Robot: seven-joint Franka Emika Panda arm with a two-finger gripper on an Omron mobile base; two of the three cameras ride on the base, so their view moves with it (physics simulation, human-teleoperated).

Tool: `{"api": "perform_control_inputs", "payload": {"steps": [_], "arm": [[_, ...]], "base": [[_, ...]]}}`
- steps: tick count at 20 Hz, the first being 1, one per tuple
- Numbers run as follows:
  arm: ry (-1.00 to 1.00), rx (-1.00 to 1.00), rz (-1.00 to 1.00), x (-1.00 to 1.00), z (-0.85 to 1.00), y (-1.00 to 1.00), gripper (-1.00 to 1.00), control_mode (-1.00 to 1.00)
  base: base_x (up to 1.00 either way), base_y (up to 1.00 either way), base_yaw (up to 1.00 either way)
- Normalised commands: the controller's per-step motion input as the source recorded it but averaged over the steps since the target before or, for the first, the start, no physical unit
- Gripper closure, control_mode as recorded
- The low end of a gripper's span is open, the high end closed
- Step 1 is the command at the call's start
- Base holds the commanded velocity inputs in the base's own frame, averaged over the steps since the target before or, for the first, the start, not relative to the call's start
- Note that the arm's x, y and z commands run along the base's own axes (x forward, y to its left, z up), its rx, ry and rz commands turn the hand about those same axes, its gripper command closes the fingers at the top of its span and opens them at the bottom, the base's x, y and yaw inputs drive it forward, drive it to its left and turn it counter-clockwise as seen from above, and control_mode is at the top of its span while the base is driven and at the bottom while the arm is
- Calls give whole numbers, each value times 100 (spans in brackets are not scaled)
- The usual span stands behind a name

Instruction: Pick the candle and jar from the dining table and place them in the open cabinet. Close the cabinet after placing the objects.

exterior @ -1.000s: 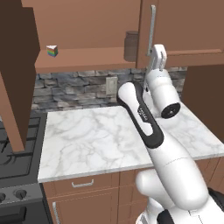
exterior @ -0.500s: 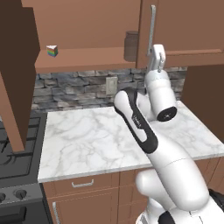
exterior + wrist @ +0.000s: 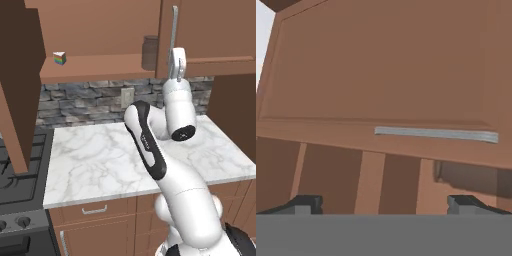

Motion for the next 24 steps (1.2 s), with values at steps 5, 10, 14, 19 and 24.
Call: {"api": "perform_control_inputs", "payload": {"steps": [5,10,14,19,24], "arm": [[7,0,-10,-55,51,24,-100,-100],[17,0,-9,-72,53,24,-100,-100],[20,0,-7,-72,49,27,-100,-100],[21,0,-4,-66,45,38,-100,-100],[15,0,0,-63,41,52,-100,-100]], "base": [[0,0,0],[0,0,0],[0,0,0],[0,0,0],[0,0,0]]}}
